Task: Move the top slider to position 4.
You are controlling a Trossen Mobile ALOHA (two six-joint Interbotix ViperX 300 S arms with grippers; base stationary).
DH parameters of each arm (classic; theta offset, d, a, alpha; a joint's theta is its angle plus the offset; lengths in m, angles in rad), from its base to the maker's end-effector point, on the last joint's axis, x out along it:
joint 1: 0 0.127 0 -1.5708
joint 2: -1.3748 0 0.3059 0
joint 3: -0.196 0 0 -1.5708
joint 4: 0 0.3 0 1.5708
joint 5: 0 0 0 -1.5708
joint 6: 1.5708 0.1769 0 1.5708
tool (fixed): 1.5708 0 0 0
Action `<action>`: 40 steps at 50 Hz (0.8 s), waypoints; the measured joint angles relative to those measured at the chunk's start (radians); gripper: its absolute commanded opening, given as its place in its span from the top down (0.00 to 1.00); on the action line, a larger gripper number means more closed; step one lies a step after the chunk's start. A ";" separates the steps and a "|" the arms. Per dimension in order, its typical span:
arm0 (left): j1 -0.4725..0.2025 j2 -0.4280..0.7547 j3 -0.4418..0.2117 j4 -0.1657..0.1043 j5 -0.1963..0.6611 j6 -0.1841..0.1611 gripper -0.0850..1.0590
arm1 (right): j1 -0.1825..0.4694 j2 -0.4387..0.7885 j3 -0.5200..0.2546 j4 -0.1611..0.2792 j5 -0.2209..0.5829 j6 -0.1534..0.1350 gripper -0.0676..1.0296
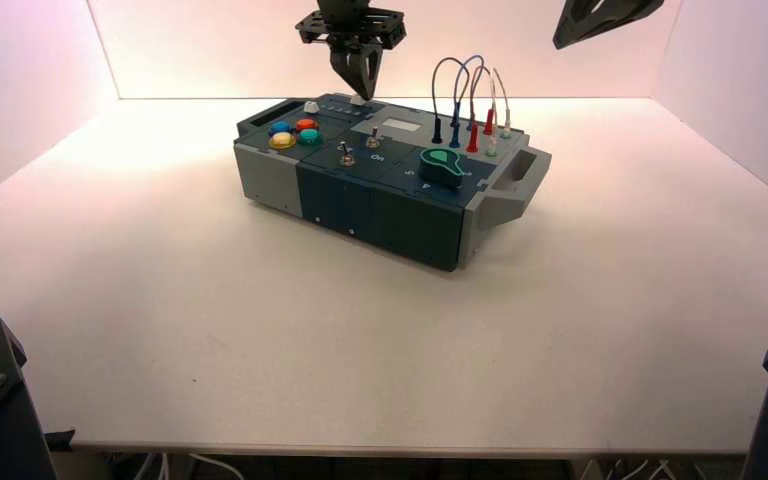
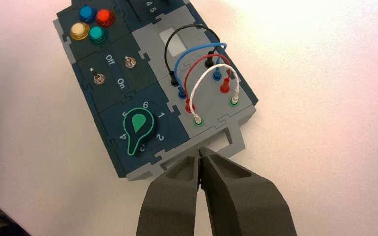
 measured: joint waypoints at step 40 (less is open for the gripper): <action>0.002 0.000 -0.018 0.003 0.025 0.000 0.95 | 0.000 -0.002 0.002 0.000 -0.002 0.000 0.96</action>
